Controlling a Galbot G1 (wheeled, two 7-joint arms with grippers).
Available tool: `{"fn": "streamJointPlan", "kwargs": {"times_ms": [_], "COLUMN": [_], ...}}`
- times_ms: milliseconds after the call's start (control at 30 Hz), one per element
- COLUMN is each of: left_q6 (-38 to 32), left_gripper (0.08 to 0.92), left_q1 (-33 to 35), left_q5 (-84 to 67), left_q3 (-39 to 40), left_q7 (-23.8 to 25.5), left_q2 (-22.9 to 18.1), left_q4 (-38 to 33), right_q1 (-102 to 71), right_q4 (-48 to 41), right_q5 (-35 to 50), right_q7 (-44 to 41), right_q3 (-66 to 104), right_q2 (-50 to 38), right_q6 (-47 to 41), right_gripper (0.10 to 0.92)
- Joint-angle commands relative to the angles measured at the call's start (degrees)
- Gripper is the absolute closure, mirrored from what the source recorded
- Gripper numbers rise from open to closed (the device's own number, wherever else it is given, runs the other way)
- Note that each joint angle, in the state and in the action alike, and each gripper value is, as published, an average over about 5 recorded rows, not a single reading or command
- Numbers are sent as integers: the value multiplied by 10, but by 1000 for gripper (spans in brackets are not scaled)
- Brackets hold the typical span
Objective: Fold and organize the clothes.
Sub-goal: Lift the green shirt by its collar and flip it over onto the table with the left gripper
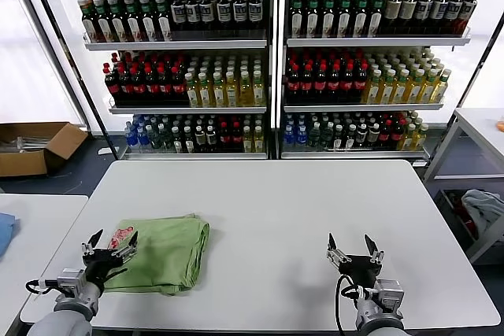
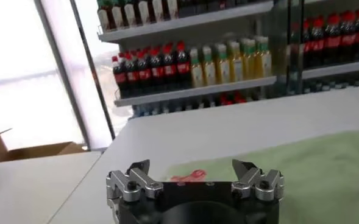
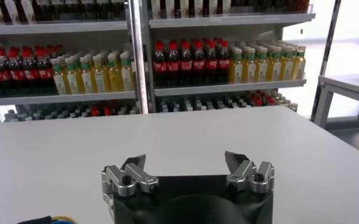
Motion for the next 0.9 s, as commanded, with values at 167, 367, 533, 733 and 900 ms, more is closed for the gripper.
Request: {"fn": "streamJointPlan", "kwargs": {"times_ms": [167,367,533,733,900], "left_q6": [41,56,59,51,47], "left_gripper": [177,177,177,236,381], "left_q1": [5,-2,-1,4,5], "left_q5": [-110,-187,-209,-204,-194], "left_q3": [-26,-27,-26,-23,-20], "left_q7": [16,22,31,49,54], "left_q2": [16,13,14,11,8], "left_q4": [50,58,59,55,55], "right_q1": [1,-1,-2,-1,-1], "right_q4": [0,-1,-4,-8,-6], "right_q5": [-2,-4,-4,-5,-5], "right_q7": [0,0,0,0,0], "right_q3": [-1,-2,-1,-1,-2], "right_q2": [3,5,5,6,6], "right_q6": [-1,-2,-1,1,0], "right_gripper": [203,203,203,203,203]}}
